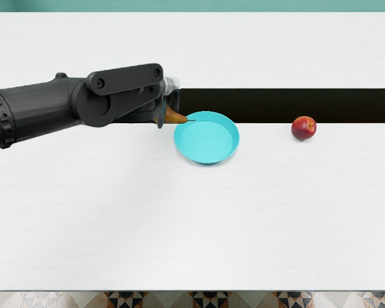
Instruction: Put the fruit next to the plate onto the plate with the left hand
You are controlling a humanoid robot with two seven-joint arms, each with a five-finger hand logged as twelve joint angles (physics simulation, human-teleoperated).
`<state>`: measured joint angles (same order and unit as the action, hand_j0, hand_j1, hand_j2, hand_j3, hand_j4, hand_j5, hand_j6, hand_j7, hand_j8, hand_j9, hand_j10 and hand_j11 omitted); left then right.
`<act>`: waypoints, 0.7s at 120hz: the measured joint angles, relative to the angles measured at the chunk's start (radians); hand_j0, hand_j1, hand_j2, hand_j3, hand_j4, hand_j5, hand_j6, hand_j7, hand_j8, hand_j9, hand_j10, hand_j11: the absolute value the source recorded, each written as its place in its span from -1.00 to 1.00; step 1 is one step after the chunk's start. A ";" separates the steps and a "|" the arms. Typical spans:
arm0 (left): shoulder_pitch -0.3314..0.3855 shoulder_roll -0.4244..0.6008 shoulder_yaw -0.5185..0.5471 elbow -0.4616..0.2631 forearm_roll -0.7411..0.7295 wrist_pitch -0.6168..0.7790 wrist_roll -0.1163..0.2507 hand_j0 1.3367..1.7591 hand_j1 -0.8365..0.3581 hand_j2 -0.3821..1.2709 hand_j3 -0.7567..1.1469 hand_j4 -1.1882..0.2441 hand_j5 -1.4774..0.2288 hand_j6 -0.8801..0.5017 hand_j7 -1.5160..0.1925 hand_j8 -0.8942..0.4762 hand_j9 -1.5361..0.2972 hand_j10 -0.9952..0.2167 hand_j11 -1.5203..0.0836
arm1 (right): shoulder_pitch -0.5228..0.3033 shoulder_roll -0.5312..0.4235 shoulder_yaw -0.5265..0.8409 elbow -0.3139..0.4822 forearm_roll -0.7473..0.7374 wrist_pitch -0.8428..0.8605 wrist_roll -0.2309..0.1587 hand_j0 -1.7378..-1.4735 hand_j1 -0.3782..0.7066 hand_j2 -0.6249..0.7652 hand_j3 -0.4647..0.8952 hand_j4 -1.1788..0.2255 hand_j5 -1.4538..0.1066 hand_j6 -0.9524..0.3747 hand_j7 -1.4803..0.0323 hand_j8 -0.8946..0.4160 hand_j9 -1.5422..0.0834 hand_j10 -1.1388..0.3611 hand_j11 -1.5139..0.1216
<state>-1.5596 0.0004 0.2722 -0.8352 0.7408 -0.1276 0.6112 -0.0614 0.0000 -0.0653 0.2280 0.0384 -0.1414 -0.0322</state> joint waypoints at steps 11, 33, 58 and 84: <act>-0.001 0.000 -0.014 0.003 0.000 0.004 0.000 0.50 -0.11 -0.14 -0.21 -0.27 -0.50 -0.48 -0.41 -0.43 -0.42 -0.56 -0.36 | 0.000 0.000 0.000 0.000 0.000 -0.001 0.000 -0.40 -0.88 -0.11 -0.32 0.64 0.81 0.39 0.91 0.32 0.85 0.48 0.80; 0.002 0.000 -0.036 0.008 0.001 0.007 0.000 0.50 -0.13 -0.12 -0.21 -0.26 -0.51 -0.47 -0.42 -0.41 -0.43 -0.54 -0.37 | 0.000 0.000 0.001 -0.001 0.000 -0.001 0.000 -0.40 -0.88 -0.11 -0.32 0.64 0.81 0.39 0.91 0.32 0.85 0.48 0.80; -0.007 0.000 -0.039 -0.034 0.015 -0.011 -0.067 0.50 -0.13 -0.12 -0.21 -0.27 -0.50 -0.47 -0.41 -0.42 -0.42 -0.54 -0.36 | 0.000 0.000 0.001 -0.001 0.000 -0.001 0.000 -0.40 -0.88 -0.11 -0.32 0.64 0.81 0.39 0.91 0.32 0.85 0.48 0.80; 0.053 0.000 -0.037 -0.053 0.080 0.007 -0.190 0.50 -0.12 -0.13 -0.21 -0.27 -0.49 -0.47 -0.40 -0.42 -0.41 -0.55 -0.35 | -0.005 0.000 0.001 -0.001 0.001 -0.001 0.000 -0.40 -0.88 -0.11 -0.32 0.64 0.81 0.39 0.91 0.32 0.85 0.48 0.80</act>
<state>-1.5066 0.0000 0.2356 -0.8879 0.8208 -0.1209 0.4208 -0.0663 0.0000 -0.0645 0.2270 0.0396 -0.1426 -0.0322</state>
